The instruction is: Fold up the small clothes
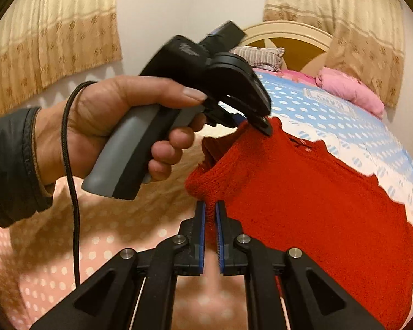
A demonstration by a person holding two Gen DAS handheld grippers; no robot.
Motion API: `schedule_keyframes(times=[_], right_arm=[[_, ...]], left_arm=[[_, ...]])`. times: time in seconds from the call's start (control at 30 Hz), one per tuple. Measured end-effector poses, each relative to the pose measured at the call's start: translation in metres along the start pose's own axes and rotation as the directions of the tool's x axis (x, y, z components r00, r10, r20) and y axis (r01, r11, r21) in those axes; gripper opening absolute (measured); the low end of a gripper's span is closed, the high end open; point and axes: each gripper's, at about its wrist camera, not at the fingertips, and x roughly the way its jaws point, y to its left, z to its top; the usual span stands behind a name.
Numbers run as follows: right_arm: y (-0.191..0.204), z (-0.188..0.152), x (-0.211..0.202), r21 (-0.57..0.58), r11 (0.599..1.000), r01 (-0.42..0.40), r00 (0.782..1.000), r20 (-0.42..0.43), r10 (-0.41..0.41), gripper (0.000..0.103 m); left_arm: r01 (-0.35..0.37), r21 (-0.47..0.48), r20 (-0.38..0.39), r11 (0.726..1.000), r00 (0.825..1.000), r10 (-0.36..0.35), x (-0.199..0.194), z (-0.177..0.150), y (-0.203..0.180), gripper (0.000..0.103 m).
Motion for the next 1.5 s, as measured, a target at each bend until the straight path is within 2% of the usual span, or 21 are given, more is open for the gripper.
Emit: schedule_keyframes(times=[0.3,0.87,1.23,1.5], right_arm=[[-0.045,-0.013,-0.036,0.164,0.985,-0.059,0.996,0.07,0.048,0.006],[-0.115,-0.051,-0.09,0.335,0.939,-0.073,0.99,0.14,0.027,0.005],[-0.152,-0.089,-0.115,0.425,0.904,-0.045,0.992,0.125,-0.009,0.005],[-0.171,-0.114,-0.132,0.481,0.876,-0.005,0.994,0.097,-0.048,0.005]], left_arm=[[0.046,0.054,0.007,0.997,0.999,-0.046,0.002,0.001,-0.056,0.017],[0.114,0.103,-0.039,0.988,0.993,-0.11,0.043,-0.008,-0.141,0.017],[0.149,0.163,-0.088,0.975,0.987,-0.136,0.076,-0.023,-0.192,0.017],[0.149,0.207,-0.114,0.967,0.985,-0.128,0.094,-0.035,-0.218,0.017]])
